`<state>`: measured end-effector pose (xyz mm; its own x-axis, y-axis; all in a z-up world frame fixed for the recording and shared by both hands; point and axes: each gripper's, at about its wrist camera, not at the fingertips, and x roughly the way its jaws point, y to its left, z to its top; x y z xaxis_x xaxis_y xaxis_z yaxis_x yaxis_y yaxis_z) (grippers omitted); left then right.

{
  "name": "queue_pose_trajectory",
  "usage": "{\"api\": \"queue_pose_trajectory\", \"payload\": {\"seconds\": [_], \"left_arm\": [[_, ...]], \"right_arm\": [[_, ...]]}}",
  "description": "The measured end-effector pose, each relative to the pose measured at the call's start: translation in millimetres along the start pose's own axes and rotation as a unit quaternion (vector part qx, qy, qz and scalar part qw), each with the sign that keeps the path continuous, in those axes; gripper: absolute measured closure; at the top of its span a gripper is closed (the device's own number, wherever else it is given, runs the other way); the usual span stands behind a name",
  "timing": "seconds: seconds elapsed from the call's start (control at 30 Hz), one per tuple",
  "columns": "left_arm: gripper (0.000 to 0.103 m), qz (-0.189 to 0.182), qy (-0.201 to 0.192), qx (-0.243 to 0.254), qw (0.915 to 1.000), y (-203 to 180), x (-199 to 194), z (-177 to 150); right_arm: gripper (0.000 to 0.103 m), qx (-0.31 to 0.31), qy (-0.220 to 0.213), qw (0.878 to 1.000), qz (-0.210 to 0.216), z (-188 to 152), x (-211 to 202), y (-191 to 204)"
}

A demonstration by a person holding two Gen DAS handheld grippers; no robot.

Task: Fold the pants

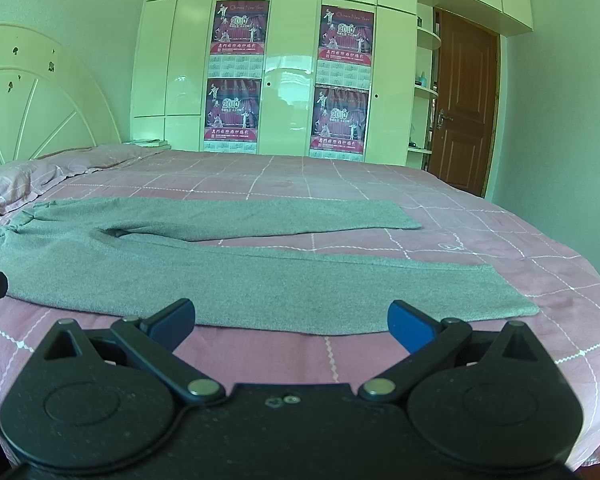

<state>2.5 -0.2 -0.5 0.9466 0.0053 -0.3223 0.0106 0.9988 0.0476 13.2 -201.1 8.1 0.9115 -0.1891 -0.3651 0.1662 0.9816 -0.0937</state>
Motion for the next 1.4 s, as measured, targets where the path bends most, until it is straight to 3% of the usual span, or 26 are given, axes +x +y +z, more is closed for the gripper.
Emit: {"api": "queue_pose_trajectory", "payload": {"seconds": [1.4], "left_arm": [[0.000,0.003,-0.001,0.004,1.0000,-0.5,-1.3,-0.2]], "right_arm": [[0.006,0.001,-0.001,1.000,-0.002,-1.8,1.3,-0.9]]}}
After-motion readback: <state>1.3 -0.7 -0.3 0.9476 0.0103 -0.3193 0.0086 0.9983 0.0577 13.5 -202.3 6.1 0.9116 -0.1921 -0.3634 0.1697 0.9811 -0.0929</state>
